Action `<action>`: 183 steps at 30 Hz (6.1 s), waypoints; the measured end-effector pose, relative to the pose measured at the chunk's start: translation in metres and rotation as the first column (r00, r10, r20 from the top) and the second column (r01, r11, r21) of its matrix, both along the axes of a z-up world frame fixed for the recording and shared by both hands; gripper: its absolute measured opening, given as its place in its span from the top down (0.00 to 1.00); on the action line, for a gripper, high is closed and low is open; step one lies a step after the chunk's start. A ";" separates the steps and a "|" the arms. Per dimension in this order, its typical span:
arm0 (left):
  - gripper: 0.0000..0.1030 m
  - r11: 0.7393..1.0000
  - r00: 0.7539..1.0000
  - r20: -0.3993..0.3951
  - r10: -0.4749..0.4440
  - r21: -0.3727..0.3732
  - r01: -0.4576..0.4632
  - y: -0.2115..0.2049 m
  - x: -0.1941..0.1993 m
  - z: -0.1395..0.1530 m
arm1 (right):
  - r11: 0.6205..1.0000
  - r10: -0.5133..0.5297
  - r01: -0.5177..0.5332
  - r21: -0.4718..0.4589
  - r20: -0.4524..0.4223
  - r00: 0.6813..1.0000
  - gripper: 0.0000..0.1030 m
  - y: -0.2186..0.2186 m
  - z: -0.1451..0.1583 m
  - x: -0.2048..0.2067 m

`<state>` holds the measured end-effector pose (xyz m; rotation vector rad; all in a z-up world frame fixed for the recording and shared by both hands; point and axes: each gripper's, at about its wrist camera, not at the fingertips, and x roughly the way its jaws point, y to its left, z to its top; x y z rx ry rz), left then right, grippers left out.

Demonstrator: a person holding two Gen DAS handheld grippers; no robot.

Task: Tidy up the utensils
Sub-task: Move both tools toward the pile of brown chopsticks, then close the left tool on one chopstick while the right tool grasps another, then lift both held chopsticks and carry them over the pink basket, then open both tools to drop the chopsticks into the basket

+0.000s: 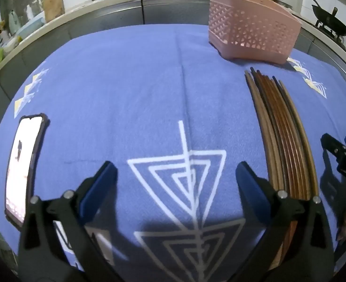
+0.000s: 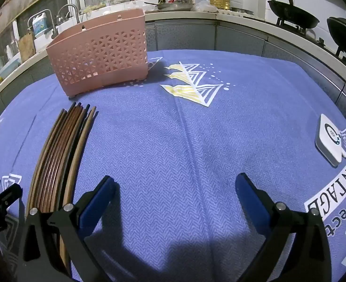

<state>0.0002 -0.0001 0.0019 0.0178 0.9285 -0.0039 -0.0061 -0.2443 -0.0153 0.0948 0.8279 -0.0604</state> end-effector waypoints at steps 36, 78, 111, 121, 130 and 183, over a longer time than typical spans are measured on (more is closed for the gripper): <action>0.05 0.975 0.982 0.175 -0.075 0.220 0.036 -0.054 -0.047 0.061 | 0.976 0.071 -0.088 0.200 0.090 0.993 0.19 0.013 0.042 -0.089; 0.53 0.984 0.983 -0.048 -0.175 0.012 0.176 -0.053 -0.009 0.010 | 0.968 0.237 -0.238 -0.075 -0.011 0.971 0.64 0.063 0.014 -0.079; 0.53 0.984 0.982 -0.070 -0.176 -0.044 0.173 -0.048 0.006 0.013 | 0.968 0.247 -0.248 -0.040 -0.014 0.969 0.64 0.051 0.009 -0.059; 0.53 0.984 0.983 -0.063 -0.174 0.027 0.176 -0.063 0.017 0.009 | 0.968 0.247 -0.248 -0.039 -0.017 0.969 0.64 0.049 0.009 -0.053; 0.62 0.975 0.972 -0.083 -0.219 0.017 0.221 -0.068 0.058 0.013 | 0.937 0.347 -0.350 -0.008 -0.102 0.932 0.64 0.059 0.019 0.011; 0.40 0.982 0.904 0.401 -0.150 -0.043 0.182 -0.045 0.162 0.209 | 0.910 0.205 -0.327 0.255 0.409 0.889 0.70 0.059 0.176 0.175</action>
